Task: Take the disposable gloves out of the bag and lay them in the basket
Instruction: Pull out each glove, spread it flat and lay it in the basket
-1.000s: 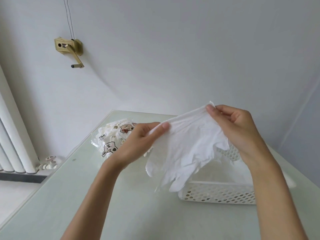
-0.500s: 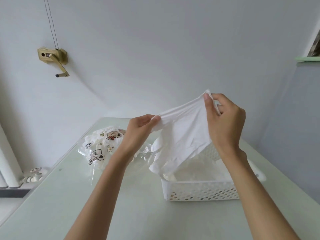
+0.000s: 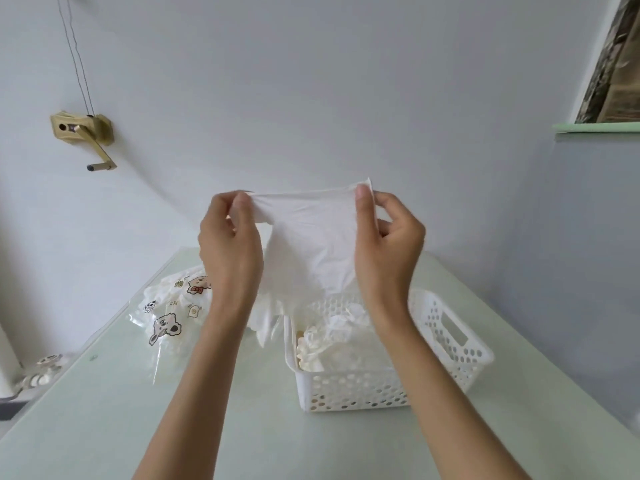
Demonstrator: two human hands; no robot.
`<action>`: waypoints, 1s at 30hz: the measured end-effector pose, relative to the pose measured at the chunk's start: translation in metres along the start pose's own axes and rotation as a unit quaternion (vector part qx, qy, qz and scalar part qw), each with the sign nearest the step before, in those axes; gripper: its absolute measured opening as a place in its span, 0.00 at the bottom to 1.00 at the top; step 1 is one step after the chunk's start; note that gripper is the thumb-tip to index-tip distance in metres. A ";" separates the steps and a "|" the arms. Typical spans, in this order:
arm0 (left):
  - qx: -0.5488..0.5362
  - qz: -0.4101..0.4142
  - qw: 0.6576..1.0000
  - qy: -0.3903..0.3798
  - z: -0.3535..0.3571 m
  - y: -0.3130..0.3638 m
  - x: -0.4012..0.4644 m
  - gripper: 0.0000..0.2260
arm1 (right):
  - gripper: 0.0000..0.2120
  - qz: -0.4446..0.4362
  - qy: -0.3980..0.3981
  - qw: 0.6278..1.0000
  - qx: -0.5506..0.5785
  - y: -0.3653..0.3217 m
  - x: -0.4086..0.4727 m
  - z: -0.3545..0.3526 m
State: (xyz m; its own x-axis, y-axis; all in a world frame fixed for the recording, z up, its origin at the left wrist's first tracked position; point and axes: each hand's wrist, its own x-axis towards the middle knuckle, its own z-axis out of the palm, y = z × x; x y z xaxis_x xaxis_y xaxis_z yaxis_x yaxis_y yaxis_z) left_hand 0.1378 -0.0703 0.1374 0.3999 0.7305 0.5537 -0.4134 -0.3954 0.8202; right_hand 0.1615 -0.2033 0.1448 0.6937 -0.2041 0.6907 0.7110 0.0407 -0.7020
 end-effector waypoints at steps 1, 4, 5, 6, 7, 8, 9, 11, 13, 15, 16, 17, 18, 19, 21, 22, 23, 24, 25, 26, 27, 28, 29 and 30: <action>0.029 0.015 0.999 0.027 0.006 0.001 -0.002 0.08 | 0.12 0.057 0.004 0.998 0.015 0.004 -0.001 0.003; 0.166 0.017 0.986 -0.026 0.028 -0.016 -0.010 0.09 | 0.16 0.227 -0.004 0.974 -0.013 0.042 -0.001 -0.008; 0.234 0.010 0.969 -0.080 0.036 -0.029 -0.014 0.10 | 0.16 0.274 -0.023 0.961 -0.029 0.058 -0.002 -0.018; 0.296 0.006 0.945 -0.138 0.044 -0.042 -0.018 0.11 | 0.15 0.308 -0.048 0.949 -0.048 0.073 -0.003 -0.029; 0.343 0.012 0.919 -0.193 0.051 -0.057 -0.023 0.12 | 0.13 0.331 -0.075 0.938 -0.067 0.086 -0.004 -0.042; 0.372 0.026 0.897 -0.237 0.057 -0.070 -0.027 0.12 | 0.12 0.345 -0.098 0.930 -0.085 0.096 -0.004 -0.054; 0.385 0.039 0.881 -0.273 0.062 -0.082 -0.030 0.11 | 0.10 0.350 -0.115 0.924 -0.103 0.104 -0.003 -0.066; 0.391 0.049 0.854 -0.341 0.069 -0.099 -0.034 0.10 | 0.08 0.330 -0.147 0.919 -0.156 0.113 0.002 -0.085; 0.410 0.062 0.819 -0.397 0.074 -0.109 -0.035 0.10 | 0.05 0.282 -0.182 0.907 -0.254 0.118 0.007 -0.101; 0.427 0.105 0.786 -0.435 0.076 -0.112 -0.034 0.09 | 0.04 0.220 -0.206 0.878 -0.373 0.121 0.010 -0.114; 0.430 0.137 0.774 -0.445 0.077 -0.112 -0.033 0.09 | 0.04 0.188 -0.220 0.857 -0.427 0.120 0.011 -0.118; 0.437 0.170 0.757 -0.455 0.078 -0.110 -0.033 0.09 | 0.04 0.158 -0.235 0.835 -0.473 0.120 0.011 -0.120; 0.444 0.206 0.740 -0.462 0.081 -0.109 -0.034 0.10 | 0.05 0.131 -0.249 0.813 -0.510 0.120 0.011 -0.122; 0.449 0.235 0.725 -0.466 0.083 -0.108 -0.035 0.10 | 0.05 0.104 -0.262 0.793 -0.541 0.120 0.011 -0.122; 0.453 0.266 0.708 -0.472 0.090 -0.106 -0.039 0.10 | 0.06 0.066 -0.281 0.760 -0.583 0.121 0.011 -0.121; 0.458 0.277 0.701 -0.472 0.094 -0.104 -0.040 0.11 | 0.07 0.058 -0.285 0.754 -0.589 0.122 0.011 -0.120; 0.465 0.292 0.692 -0.468 0.097 -0.104 -0.040 0.11 | 0.07 0.056 -0.286 0.752 -0.591 0.123 0.012 -0.119; 0.474 0.311 0.682 -0.462 0.100 -0.103 -0.040 0.11 | 0.08 0.055 -0.285 0.751 -0.593 0.124 0.012 -0.119; 0.486 0.331 0.670 -0.453 0.102 -0.103 -0.039 0.11 | 0.08 0.052 -0.283 0.749 -0.598 0.126 0.012 -0.119; 0.492 0.355 0.660 -0.442 0.103 -0.103 -0.039 0.10 | 0.08 0.049 -0.282 0.742 -0.606 0.127 0.013 -0.120; 0.483 0.386 0.658 -0.430 0.104 -0.105 -0.039 0.08 | 0.08 0.045 -0.284 0.733 -0.616 0.130 0.013 -0.120; 0.480 0.414 0.647 -0.424 0.103 -0.105 -0.039 0.05 | 0.07 0.041 -0.287 0.722 -0.628 0.131 0.013 -0.121; 0.478 0.430 0.643 -0.417 0.103 -0.106 -0.038 0.04 | 0.07 0.036 -0.288 0.713 -0.639 0.133 0.012 -0.122; 0.464 0.443 0.651 -0.405 0.102 -0.110 -0.037 0.06 | 0.07 0.032 -0.288 0.706 -0.647 0.133 0.013 -0.123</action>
State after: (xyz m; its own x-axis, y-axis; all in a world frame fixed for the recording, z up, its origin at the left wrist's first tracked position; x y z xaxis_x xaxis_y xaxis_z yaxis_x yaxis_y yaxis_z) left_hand 0.2518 -0.1109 0.0418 0.7971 -0.3985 0.4537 -0.2533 -0.9027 -0.3479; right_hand 0.2508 -0.3205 0.0387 0.9161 0.2035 0.3455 0.2340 -0.9710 -0.0486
